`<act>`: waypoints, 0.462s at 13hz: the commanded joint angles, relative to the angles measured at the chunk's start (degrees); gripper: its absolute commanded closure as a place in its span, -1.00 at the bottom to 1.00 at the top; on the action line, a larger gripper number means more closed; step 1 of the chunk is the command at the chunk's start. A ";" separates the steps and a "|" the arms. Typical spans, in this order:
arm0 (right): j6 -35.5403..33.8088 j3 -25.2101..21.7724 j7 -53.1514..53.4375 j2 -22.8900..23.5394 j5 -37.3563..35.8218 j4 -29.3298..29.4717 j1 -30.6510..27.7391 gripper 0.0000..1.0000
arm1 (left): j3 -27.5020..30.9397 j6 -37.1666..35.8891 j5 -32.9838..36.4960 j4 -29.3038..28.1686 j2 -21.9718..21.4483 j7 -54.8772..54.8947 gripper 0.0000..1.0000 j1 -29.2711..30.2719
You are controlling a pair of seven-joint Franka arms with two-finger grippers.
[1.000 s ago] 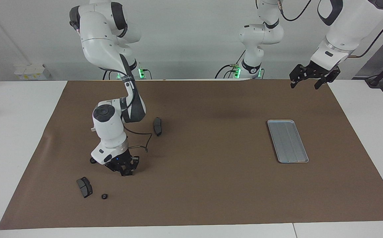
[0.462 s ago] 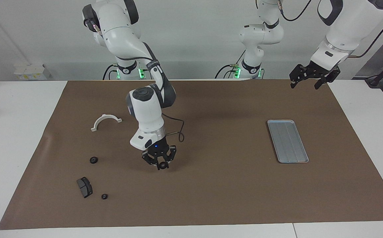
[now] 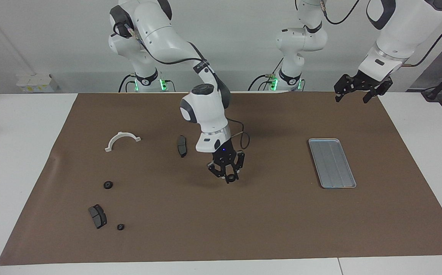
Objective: Pick bearing gear from pile to tray
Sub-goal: 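Carry the ring with the right gripper while the left gripper approaches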
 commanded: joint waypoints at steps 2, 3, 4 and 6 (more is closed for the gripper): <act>3.52 -0.03 4.38 2.73 -1.23 -0.02 3.40 0.87 | -0.31 -0.30 -0.37 -1.02 -1.36 -0.17 -1.00 0.64; 3.60 -0.03 4.99 4.48 -0.62 1.55 5.50 0.87 | -0.23 -0.30 -0.28 -1.02 -1.36 -0.52 -1.00 0.73; 3.52 -0.03 7.96 5.81 -0.62 3.30 7.17 0.87 | -0.23 0.31 -0.28 -1.80 -1.53 -1.05 -1.00 0.90; 3.08 -0.03 14.46 5.65 -0.71 3.76 9.72 0.56 | -0.31 11.16 -0.28 -9.59 -4.24 -4.11 -1.00 1.70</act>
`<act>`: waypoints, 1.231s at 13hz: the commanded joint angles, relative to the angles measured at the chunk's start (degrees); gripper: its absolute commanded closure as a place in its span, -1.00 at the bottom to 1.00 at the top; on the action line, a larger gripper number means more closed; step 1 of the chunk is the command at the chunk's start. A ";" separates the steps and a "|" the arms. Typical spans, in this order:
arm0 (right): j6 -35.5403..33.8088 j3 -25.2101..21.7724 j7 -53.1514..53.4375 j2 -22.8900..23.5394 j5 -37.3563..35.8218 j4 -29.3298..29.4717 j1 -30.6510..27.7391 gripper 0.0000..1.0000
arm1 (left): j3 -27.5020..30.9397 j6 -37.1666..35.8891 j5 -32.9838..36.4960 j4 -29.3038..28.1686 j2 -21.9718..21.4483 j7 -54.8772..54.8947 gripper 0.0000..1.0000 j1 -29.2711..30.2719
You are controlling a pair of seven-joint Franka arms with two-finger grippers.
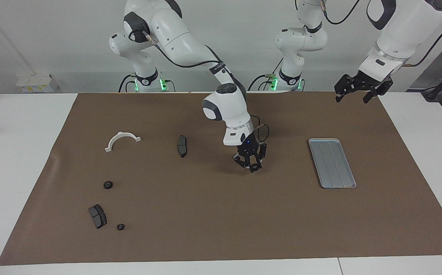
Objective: Pick bearing gear from pile to tray
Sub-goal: 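Carry the ring with the right gripper while the left gripper approaches, then grasp the ring with the left gripper while the right gripper releases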
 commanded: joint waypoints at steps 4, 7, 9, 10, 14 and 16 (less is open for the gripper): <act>-0.33 -0.13 11.27 0.76 -0.96 2.34 4.43 -0.29 | -0.51 16.34 -0.28 -11.40 0.31 -6.95 -1.00 1.32; -2.35 -0.13 11.19 0.76 -0.78 2.78 4.25 -0.47 | -0.69 22.85 -0.28 -11.66 5.41 -17.83 -1.00 -0.86; -5.94 -0.22 10.67 0.93 -1.13 4.97 3.21 -0.47 | -0.60 30.81 -0.20 -14.98 7.26 -30.48 -1.00 -5.34; -7.09 -0.74 10.40 1.11 -1.22 5.41 2.76 -0.46 | -0.51 34.52 -0.11 -16.83 7.36 -32.88 -1.00 -7.36; -11.04 -0.84 9.43 0.67 -1.31 5.59 -3.11 -0.45 | -0.51 41.22 4.70 -16.06 16.04 -51.75 -1.00 -16.06; -14.73 -0.84 8.30 0.58 -1.57 7.78 -8.02 -0.41 | -0.60 41.41 5.26 -16.76 18.42 -54.87 -1.00 -18.62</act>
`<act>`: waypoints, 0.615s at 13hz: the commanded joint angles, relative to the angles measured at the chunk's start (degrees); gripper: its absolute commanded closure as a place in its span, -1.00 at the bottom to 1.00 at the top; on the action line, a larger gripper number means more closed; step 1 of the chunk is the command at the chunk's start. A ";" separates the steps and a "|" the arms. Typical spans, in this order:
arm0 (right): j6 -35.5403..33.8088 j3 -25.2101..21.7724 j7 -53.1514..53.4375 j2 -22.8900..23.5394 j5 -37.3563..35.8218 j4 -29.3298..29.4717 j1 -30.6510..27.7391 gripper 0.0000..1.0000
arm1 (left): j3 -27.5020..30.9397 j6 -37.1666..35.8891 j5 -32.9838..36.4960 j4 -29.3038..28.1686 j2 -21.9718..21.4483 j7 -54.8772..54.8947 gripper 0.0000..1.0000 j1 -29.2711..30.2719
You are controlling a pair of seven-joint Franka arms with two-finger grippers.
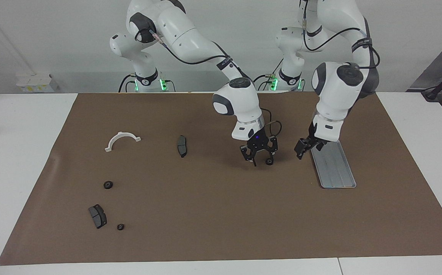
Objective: Pick bearing gear from pile to tray
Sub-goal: 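Grasp the ring with the left gripper while the right gripper releases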
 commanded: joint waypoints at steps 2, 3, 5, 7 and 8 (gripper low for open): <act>-4.62 0.87 -7.09 0.26 -1.45 2.86 -9.08 -0.38 | 0.80 2.22 1.53 -1.07 2.90 -4.97 -1.00 -2.62; -5.67 0.87 -9.47 0.43 -1.54 2.86 -12.07 -0.38 | 0.80 3.44 1.53 -2.29 2.99 -5.06 -0.82 -2.71; -6.29 0.87 -15.35 0.69 -1.62 2.86 -18.30 -0.38 | 0.80 6.17 1.45 -4.58 3.16 -5.85 -0.33 -3.50; -6.38 0.87 -20.28 0.87 -1.80 2.86 -23.15 -0.31 | 0.80 6.70 1.45 -6.43 2.99 -6.38 -0.23 -4.72; -6.38 0.87 -22.65 0.96 -1.80 2.86 -25.35 -0.31 | 0.72 7.32 1.53 -6.44 3.07 -7.43 -0.19 -4.73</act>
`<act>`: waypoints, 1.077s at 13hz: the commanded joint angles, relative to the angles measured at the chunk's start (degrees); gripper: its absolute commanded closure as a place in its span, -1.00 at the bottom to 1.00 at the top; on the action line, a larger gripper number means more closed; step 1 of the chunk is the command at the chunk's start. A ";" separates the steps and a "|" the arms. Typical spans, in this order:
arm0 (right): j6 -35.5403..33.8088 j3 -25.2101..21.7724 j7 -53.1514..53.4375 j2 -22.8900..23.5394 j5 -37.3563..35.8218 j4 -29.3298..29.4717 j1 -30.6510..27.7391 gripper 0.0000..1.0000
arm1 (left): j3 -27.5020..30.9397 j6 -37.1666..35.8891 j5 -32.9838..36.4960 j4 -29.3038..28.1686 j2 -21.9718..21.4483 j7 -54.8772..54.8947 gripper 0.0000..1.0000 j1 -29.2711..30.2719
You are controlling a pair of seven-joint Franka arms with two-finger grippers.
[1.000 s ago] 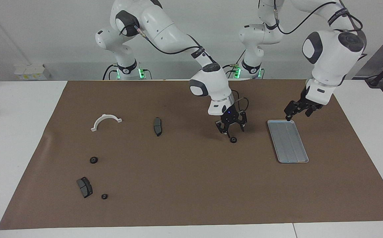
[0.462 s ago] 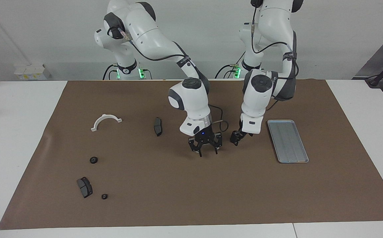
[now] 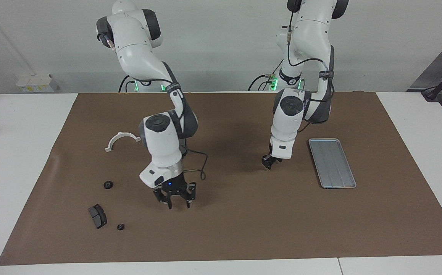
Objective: Pick bearing gear from pile to tray
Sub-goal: 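Grasp the ring with the left gripper while the right gripper releases, then carry the ring to the tray with the left gripper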
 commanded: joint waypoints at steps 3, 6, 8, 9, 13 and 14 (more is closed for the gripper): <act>-0.54 1.11 -9.24 0.93 -5.54 0.66 -9.42 -0.29 | 0.77 1.89 1.14 -2.55 -1.09 -2.63 -0.15 -1.68; 0.69 1.11 -9.52 1.10 -8.63 0.58 -12.34 -0.25 | 0.77 1.88 1.14 -2.73 -1.18 -2.55 0.09 -1.68; 2.79 1.11 -9.43 1.98 -8.55 0.58 -13.31 -0.25 | 0.77 1.36 1.14 -2.82 -1.27 -2.28 1.00 -1.68; 4.37 1.11 -9.43 2.85 -8.37 0.58 -13.40 -0.26 | 0.77 0.57 1.14 -2.21 -1.27 -1.93 1.00 -1.50; 6.23 1.20 -8.64 4.44 -7.67 0.75 -13.40 -0.25 | 0.68 -8.91 0.88 2.01 -4.94 5.77 1.00 3.40; 6.32 1.20 -8.73 4.44 -7.67 0.75 -13.40 -0.25 | 0.60 -10.58 0.71 2.02 -7.14 9.81 1.00 6.46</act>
